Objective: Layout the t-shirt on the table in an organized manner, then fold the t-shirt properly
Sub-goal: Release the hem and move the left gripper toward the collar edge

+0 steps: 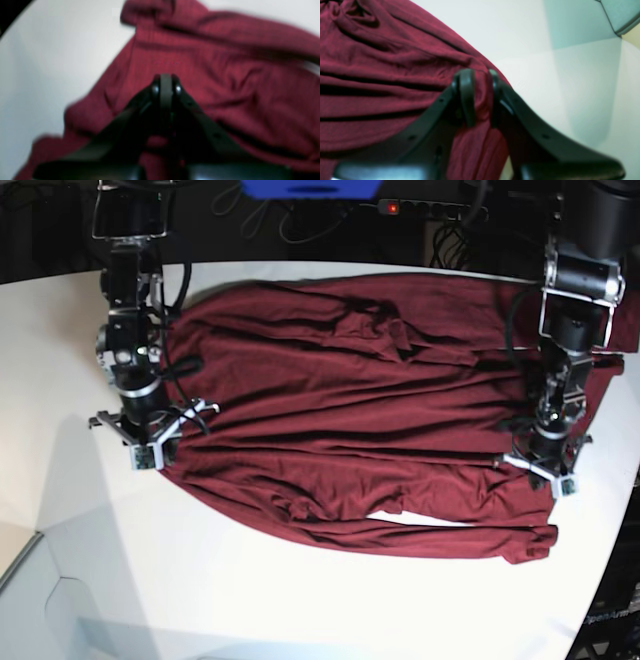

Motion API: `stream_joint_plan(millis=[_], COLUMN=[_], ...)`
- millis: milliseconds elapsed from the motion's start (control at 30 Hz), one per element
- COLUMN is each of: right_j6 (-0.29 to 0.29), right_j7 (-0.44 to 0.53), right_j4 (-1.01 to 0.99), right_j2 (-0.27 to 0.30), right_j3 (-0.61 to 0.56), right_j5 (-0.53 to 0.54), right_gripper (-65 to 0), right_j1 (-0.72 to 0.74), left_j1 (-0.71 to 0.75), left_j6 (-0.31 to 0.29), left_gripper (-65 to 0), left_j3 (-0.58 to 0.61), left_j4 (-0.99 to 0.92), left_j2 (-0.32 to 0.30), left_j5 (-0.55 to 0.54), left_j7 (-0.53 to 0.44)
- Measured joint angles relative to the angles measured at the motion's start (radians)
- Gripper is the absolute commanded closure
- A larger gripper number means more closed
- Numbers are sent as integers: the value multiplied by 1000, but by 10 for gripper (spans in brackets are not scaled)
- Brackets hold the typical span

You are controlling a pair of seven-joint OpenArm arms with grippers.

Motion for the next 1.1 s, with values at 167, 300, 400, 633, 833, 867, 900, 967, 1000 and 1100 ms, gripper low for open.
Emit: stream_joint_plan(millis=[167, 300, 400, 633, 833, 867, 900, 967, 1000, 1100], right_j6=[0, 0, 0, 1, 1, 1, 0, 0, 1, 1], right_j7=[-2, 0, 0, -3, -3, -3, -3, 0, 3, -3], right_j4=[0, -1, -4, -72, -113, -113, -113, -113, -113, -113], right_j2=[1, 0, 0, 15, 58, 62, 64, 64, 64, 68], right_j3=[0, 0, 0, -1, 5, 12, 26, 56, 71, 106], right_j5=[0, 0, 0, 2, 1, 0, 0, 0, 0, 1], right_gripper=[-83, -83, -85, -82, -81, -81, -81, -81, -81, -81], right_j1=[-7, -7, -7, -9, -21, -21, -21, -19, -21, -32], left_j1=[-62, -87, -101, -237, -254, -250, -246, -227, -216, -167], left_j6=[-5, -5, 0, 2, -1, -1, -1, 2, 1, -1], left_gripper=[-2, -2, -2, -2, -2, -2, -2, -2, -2, -2], left_j3=[3, 2, 2, 2, 2, 2, 2, 2, 2, -3], left_j4=[-142, -194, -208, -192, -193, -193, -195, -194, -193, -192], left_j2=[0, -8, -10, -27, -24, -23, -22, -23, -23, -23], left_j5=[0, 0, 0, 2, 3, 2, 2, -2, -4, -5], left_j7=[-44, -68, -95, -124, -118, -116, -113, -120, -124, -110])
